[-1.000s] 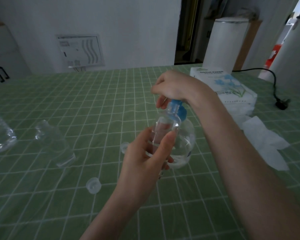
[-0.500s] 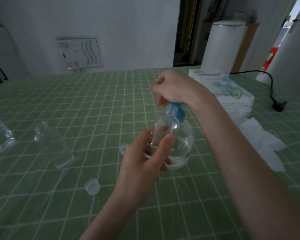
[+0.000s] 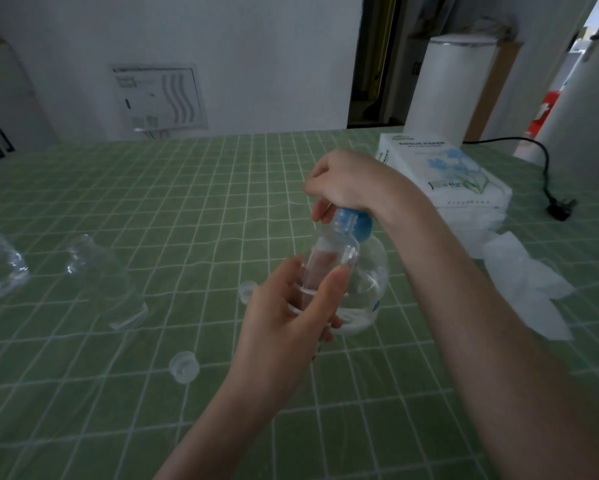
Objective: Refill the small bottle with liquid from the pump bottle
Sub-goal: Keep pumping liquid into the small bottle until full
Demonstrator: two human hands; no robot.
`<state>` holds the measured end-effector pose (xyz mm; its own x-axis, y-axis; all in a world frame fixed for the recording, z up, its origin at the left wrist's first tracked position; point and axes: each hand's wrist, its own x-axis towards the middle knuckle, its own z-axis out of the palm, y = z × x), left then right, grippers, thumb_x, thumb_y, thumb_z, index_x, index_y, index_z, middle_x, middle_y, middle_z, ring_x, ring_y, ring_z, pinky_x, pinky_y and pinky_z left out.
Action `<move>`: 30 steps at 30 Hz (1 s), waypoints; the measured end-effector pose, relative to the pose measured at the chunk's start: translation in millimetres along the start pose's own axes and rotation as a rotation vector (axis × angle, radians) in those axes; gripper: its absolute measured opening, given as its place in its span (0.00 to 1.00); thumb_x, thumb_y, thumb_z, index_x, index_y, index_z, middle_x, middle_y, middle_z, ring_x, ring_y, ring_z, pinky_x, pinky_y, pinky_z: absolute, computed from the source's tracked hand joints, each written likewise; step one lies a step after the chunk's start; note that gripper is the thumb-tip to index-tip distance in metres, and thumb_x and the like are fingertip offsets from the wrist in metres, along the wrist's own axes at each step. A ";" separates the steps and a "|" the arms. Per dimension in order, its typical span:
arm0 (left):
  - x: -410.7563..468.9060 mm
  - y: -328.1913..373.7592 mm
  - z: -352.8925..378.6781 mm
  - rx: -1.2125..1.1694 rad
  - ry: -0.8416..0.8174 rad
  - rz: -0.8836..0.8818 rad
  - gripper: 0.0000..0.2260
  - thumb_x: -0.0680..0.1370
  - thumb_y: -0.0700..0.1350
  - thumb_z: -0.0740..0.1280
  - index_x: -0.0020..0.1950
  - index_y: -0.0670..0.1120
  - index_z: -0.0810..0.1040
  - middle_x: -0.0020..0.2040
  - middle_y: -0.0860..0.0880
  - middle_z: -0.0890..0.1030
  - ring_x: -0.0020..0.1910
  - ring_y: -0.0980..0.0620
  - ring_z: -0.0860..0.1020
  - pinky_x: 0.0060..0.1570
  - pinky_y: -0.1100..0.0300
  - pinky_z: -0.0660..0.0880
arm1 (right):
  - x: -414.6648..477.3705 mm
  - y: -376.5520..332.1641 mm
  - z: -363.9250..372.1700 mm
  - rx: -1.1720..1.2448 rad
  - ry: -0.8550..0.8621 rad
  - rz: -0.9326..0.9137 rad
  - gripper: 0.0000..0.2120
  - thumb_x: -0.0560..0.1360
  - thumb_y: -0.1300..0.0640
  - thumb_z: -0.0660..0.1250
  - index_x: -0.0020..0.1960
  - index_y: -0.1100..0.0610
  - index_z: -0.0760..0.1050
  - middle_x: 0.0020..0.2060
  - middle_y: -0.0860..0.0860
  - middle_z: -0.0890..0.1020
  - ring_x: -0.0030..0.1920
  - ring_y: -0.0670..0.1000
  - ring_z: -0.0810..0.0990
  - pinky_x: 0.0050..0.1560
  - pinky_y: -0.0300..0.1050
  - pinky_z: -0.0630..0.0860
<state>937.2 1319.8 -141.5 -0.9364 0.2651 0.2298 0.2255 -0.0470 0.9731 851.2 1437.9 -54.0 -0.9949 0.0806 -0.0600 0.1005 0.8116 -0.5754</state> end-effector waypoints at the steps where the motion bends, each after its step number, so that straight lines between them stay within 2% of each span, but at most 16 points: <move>1: 0.0 0.0 0.1 0.002 0.000 0.005 0.08 0.70 0.55 0.65 0.43 0.53 0.79 0.37 0.51 0.84 0.29 0.58 0.79 0.28 0.65 0.75 | -0.3 -0.1 0.3 0.001 0.001 -0.001 0.14 0.79 0.58 0.61 0.60 0.65 0.75 0.52 0.61 0.83 0.54 0.59 0.82 0.61 0.55 0.76; 5: 0.8 0.7 1.3 0.001 0.000 0.012 0.08 0.70 0.56 0.65 0.42 0.54 0.79 0.36 0.52 0.83 0.29 0.58 0.79 0.28 0.66 0.74 | -1.9 -2.4 -3.9 -0.014 0.025 -0.014 0.15 0.79 0.57 0.60 0.61 0.65 0.75 0.53 0.61 0.83 0.54 0.59 0.83 0.60 0.55 0.76; 8: 1.4 1.8 1.3 -0.008 0.001 0.024 0.08 0.70 0.55 0.65 0.42 0.53 0.79 0.34 0.53 0.83 0.29 0.59 0.78 0.28 0.67 0.73 | -1.2 -4.4 -8.5 -0.025 0.071 -0.032 0.15 0.79 0.56 0.61 0.59 0.65 0.77 0.49 0.59 0.84 0.50 0.58 0.84 0.58 0.54 0.78; 12: 1.2 2.5 0.9 -0.028 -0.006 0.018 0.08 0.70 0.56 0.65 0.44 0.54 0.79 0.38 0.52 0.84 0.29 0.58 0.79 0.28 0.67 0.73 | 0.5 -5.3 -8.3 0.001 0.034 -0.015 0.14 0.79 0.58 0.61 0.58 0.66 0.77 0.45 0.60 0.85 0.49 0.59 0.85 0.57 0.54 0.79; 18: 1.2 2.2 0.8 -0.037 -0.015 0.019 0.08 0.70 0.56 0.65 0.44 0.55 0.80 0.38 0.52 0.83 0.30 0.58 0.79 0.28 0.67 0.73 | 3.6 -4.8 -6.2 -0.012 0.003 0.002 0.14 0.78 0.61 0.61 0.58 0.67 0.77 0.50 0.63 0.84 0.52 0.61 0.84 0.59 0.56 0.78; 27: 0.7 0.6 1.1 -0.027 -0.021 0.009 0.06 0.70 0.55 0.65 0.42 0.55 0.80 0.36 0.53 0.83 0.30 0.58 0.79 0.28 0.66 0.73 | 0.9 -1.2 -2.3 0.000 0.012 0.000 0.17 0.79 0.59 0.61 0.62 0.68 0.75 0.55 0.64 0.82 0.57 0.63 0.81 0.62 0.58 0.75; 30: 1.1 2.9 1.6 -0.031 -0.022 0.017 0.08 0.71 0.55 0.65 0.43 0.55 0.80 0.38 0.51 0.83 0.30 0.58 0.79 0.28 0.66 0.73 | 0.7 -3.6 -7.7 -0.003 0.055 -0.018 0.15 0.78 0.59 0.61 0.60 0.67 0.77 0.48 0.62 0.85 0.52 0.60 0.84 0.59 0.55 0.78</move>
<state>937.3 1321.5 -138.5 -0.9262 0.2856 0.2462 0.2326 -0.0811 0.9692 850.1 1439.5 -45.6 -0.9952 0.0979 -0.0043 0.0827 0.8149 -0.5736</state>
